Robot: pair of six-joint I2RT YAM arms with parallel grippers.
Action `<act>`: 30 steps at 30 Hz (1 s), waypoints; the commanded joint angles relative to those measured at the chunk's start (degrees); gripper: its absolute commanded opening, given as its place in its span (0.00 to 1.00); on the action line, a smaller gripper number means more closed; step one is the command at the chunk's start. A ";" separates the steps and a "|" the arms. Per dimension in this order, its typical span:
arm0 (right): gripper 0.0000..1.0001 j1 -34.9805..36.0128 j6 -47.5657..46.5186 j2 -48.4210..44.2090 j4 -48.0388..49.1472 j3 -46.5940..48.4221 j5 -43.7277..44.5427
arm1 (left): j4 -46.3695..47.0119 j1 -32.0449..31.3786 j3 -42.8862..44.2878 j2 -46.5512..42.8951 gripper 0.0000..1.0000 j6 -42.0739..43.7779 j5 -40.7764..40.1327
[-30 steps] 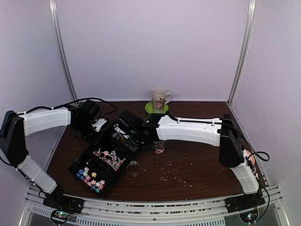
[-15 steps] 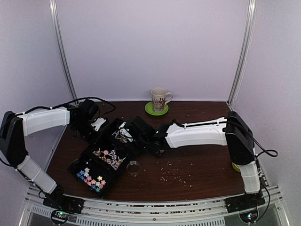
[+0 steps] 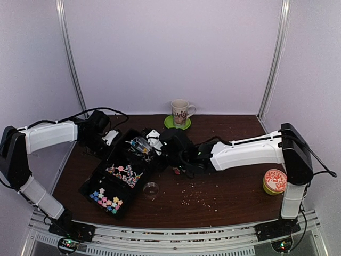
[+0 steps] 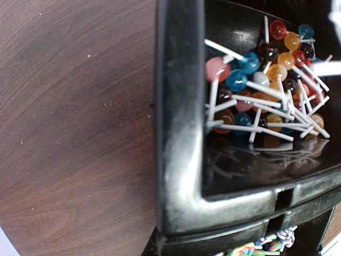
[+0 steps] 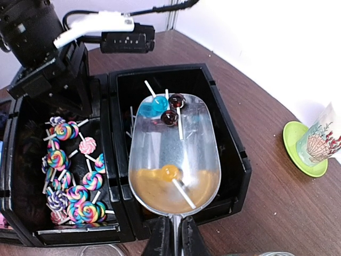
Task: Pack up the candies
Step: Scoop the fake candies from the empty pocket of the box, then place the fake candies in the packing bottle.
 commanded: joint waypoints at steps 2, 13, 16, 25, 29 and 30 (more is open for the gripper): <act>0.00 -0.30 -0.06 -5.36 6.64 -3.24 1.95 | 3.64 0.41 2.97 -2.81 0.00 -1.74 1.81; 0.00 -0.53 -0.02 -15.05 11.42 -12.01 3.97 | 2.60 0.84 3.31 -3.35 0.00 -2.68 -0.53; 0.00 -0.57 -0.06 -16.57 12.01 -13.35 4.93 | 2.13 0.86 3.33 -3.93 0.00 -3.03 -1.02; 0.00 -0.60 0.56 -20.94 11.36 -15.64 7.68 | 2.11 1.33 3.31 -4.66 0.00 -3.66 0.17; 0.00 -0.57 0.73 -22.41 10.05 -16.56 8.78 | 2.10 1.46 3.19 -5.29 0.00 -3.89 0.78; 0.00 -0.58 0.89 -22.76 9.93 -16.82 9.03 | 2.09 1.48 3.15 -5.46 0.00 -3.95 0.68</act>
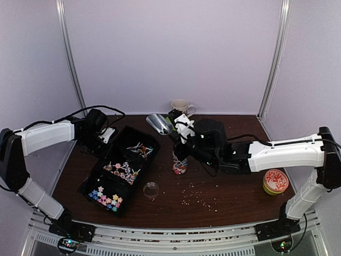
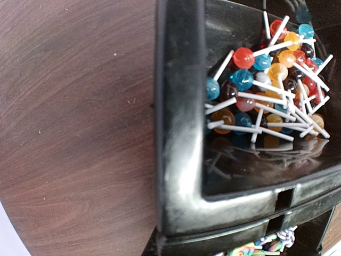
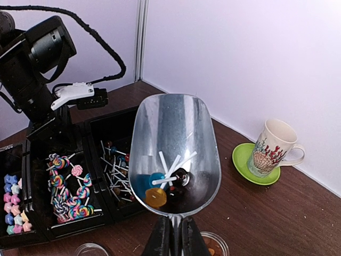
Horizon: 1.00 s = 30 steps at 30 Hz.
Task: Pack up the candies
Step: Place the fake candies in the packing bottle.
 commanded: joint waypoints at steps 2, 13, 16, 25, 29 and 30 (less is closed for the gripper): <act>0.00 -0.24 1.38 -3.43 0.51 -1.72 2.83 | 2.46 0.54 3.18 -3.69 0.00 -1.79 3.26; 0.00 -0.17 3.13 -6.73 -2.65 -3.44 3.21 | 1.49 1.67 3.60 -2.88 0.00 -1.27 1.45; 0.00 -0.19 2.83 -8.20 -4.90 -3.25 3.63 | 1.25 2.74 3.80 -3.01 0.00 -1.15 1.67; 0.00 -0.20 3.78 -11.65 -12.80 -3.14 4.19 | 0.47 4.16 4.23 -1.66 0.00 -0.74 0.86; 0.00 -0.21 4.23 -14.28 -13.71 -5.79 4.71 | 1.22 4.22 3.85 -2.07 0.00 -1.11 1.43; 0.00 -0.22 4.68 -14.76 -14.27 -6.41 4.84 | 1.19 4.22 3.73 -2.11 0.00 -1.09 1.31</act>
